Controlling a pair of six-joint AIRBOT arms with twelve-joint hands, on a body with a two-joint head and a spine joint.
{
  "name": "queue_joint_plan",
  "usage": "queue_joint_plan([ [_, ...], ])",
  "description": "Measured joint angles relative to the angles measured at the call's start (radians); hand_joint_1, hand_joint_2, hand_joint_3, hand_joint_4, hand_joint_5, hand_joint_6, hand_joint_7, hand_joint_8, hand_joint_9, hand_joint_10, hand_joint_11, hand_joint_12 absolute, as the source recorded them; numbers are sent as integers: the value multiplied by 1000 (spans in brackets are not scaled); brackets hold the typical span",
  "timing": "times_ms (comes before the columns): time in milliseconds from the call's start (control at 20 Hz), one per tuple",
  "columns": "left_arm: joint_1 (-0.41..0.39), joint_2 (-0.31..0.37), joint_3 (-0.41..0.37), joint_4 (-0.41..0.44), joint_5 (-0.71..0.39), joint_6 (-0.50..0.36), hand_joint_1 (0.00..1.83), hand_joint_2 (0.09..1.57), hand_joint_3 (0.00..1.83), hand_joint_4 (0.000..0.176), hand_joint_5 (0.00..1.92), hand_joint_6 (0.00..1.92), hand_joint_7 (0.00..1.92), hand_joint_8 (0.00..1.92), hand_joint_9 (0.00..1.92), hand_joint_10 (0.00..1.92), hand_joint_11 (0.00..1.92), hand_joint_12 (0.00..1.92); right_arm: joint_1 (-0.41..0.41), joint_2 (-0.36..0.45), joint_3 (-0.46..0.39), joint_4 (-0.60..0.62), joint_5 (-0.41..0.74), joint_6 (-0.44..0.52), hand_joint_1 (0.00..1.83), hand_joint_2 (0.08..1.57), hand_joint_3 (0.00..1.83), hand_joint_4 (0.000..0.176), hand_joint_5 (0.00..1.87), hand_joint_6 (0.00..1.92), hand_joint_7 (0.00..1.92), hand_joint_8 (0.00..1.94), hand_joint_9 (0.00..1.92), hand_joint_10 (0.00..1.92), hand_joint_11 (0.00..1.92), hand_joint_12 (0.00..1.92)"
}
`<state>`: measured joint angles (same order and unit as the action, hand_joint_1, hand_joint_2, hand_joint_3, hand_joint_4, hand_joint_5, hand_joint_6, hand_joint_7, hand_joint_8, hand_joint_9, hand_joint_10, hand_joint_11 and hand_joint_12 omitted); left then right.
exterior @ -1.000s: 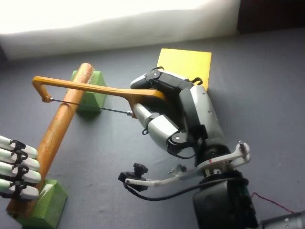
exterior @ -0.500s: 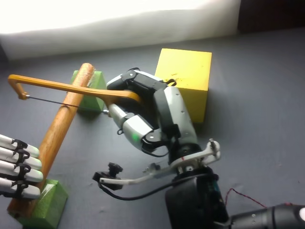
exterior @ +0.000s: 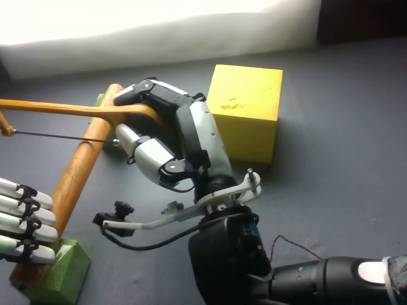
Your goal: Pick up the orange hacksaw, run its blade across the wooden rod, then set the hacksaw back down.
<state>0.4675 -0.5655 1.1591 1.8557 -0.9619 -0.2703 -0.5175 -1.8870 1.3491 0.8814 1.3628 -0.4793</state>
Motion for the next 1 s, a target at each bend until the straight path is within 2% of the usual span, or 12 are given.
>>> queue_joint_plan([
  [100,0,0,0,0,1,0,116,1281,3,0,49,4,32,2,5,0,0,0,0,0,0,-1,-3,0,1377,1138,0,0,829,958,962,1099,928,1346,859,1517],
  [150,0,0,0,-1,1,0,106,1290,5,0,36,1,24,0,0,0,0,0,-4,5,-1,-14,-3,0,1366,1165,4,0,770,1052,915,1174,844,1407,829,1519],
  [250,0,0,0,-1,1,0,148,1276,0,0,64,6,52,5,21,4,10,8,-17,29,-24,-37,-6,-3,1373,1151,0,0,788,1007,954,1113,902,1393,837,1550],
  [400,0,0,1,-3,1,0,137,1271,0,0,88,11,67,11,39,11,16,9,-42,88,-91,-35,-8,-35,1374,1147,0,0,822,954,951,1141,887,1396,824,1571],
  [450,0,0,1,-3,0,0,103,1276,1,0,60,3,47,3,15,3,2,1,-48,110,-115,-34,-8,-50,1279,1143,1,0,857,982,990,1179,914,1275,830,1567],
  [500,0,0,1,-4,0,0,99,1282,4,0,51,0,37,0,2,0,0,0,-53,132,-139,-35,-8,-61,1360,1132,0,0,851,938,978,1093,938,1327,846,1523],
  [750,1,0,1,-6,0,0,145,1274,0,0,83,9,67,9,45,13,23,12,-87,229,-233,-42,17,-98,1377,1137,1,0,829,956,966,1105,921,1351,859,1533],
  [850,1,0,2,-8,0,0,83,1289,6,0,59,0,51,0,21,1,0,0,-103,255,-260,-43,29,-105,1378,1134,0,0,830,950,967,1088,937,1345,872,1506],
  [900,1,0,2,-9,0,0,110,1289,3,0,55,0,50,1,18,1,0,0,-111,267,-271,-44,38,-106,1276,1146,3,0,841,1007,985,1178,923,1243,864,1516],
  [950,1,0,2,-9,0,0,104,1267,2,0,94,0,90,0,63,1,27,43,-118,280,-283,-44,40,-109,1373,1135,0,0,848,935,967,1108,916,1344,832,1499],
  [1000,1,0,2,-10,0,0,75,1277,6,0,74,0,72,0,47,0,6,42,-127,292,-296,-48,40,-112,1366,1161,0,0,799,1019,919,1179,845,1389,807,1510],
])
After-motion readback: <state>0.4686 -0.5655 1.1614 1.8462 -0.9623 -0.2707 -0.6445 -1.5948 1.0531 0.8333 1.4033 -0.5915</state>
